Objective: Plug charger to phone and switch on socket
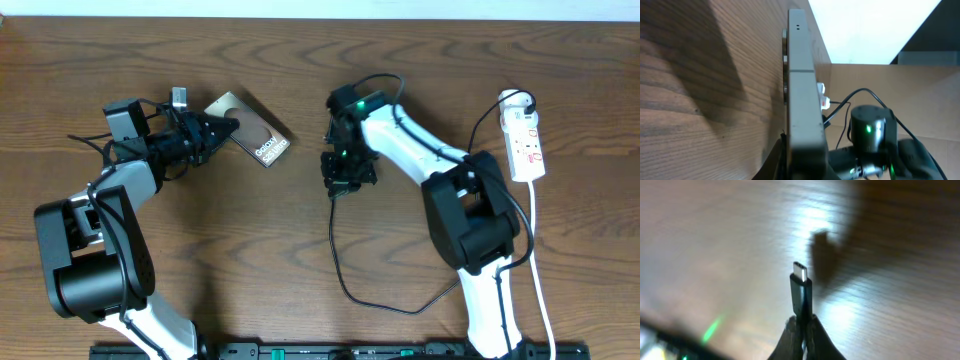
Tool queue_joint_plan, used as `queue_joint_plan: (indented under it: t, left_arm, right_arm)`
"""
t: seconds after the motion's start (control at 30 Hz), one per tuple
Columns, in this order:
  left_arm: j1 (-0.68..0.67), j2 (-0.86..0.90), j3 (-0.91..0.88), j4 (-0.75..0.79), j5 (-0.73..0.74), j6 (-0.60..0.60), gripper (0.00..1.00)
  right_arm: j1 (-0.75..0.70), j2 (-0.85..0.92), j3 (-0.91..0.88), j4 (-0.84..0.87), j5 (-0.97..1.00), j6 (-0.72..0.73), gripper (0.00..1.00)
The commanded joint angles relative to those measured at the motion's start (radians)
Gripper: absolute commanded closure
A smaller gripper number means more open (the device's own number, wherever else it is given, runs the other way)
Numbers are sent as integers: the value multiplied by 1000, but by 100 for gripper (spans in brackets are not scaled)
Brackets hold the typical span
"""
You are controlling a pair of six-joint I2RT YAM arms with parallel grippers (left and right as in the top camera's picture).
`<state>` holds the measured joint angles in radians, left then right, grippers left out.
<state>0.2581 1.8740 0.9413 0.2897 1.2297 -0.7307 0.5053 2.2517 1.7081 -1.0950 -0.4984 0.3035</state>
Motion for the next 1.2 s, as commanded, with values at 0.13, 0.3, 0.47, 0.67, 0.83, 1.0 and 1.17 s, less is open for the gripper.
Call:
queue_joint_plan:
  t: [0.13, 0.3, 0.47, 0.67, 0.83, 1.0, 1.17]
  left_arm:
    - [1, -4, 17, 113, 149, 28, 93]
    - [-22, -1, 17, 197, 164, 36, 93]
    - [-75, 19, 17, 282, 173, 39, 93]
    - [-89, 35, 21, 297, 232, 37, 93]
    - [-73, 35, 21, 299, 237, -9, 93]
    - [-67, 35, 21, 300, 242, -141, 93]
    - [-67, 35, 34, 299, 296, -219, 93]
  right_arm:
    - [-106, 24, -3, -75, -524, -659, 99]
    - [-120, 24, -3, -158, -586, -840, 99]
    - [-117, 24, -3, -187, -617, -908, 99]
    - [-117, 24, -4, -241, -634, -1001, 99]
    - [-117, 24, -4, -233, -614, -1001, 99]
    - [-112, 25, -4, -222, -592, -1001, 99]
    - [-99, 25, -4, -213, -598, -1000, 99]
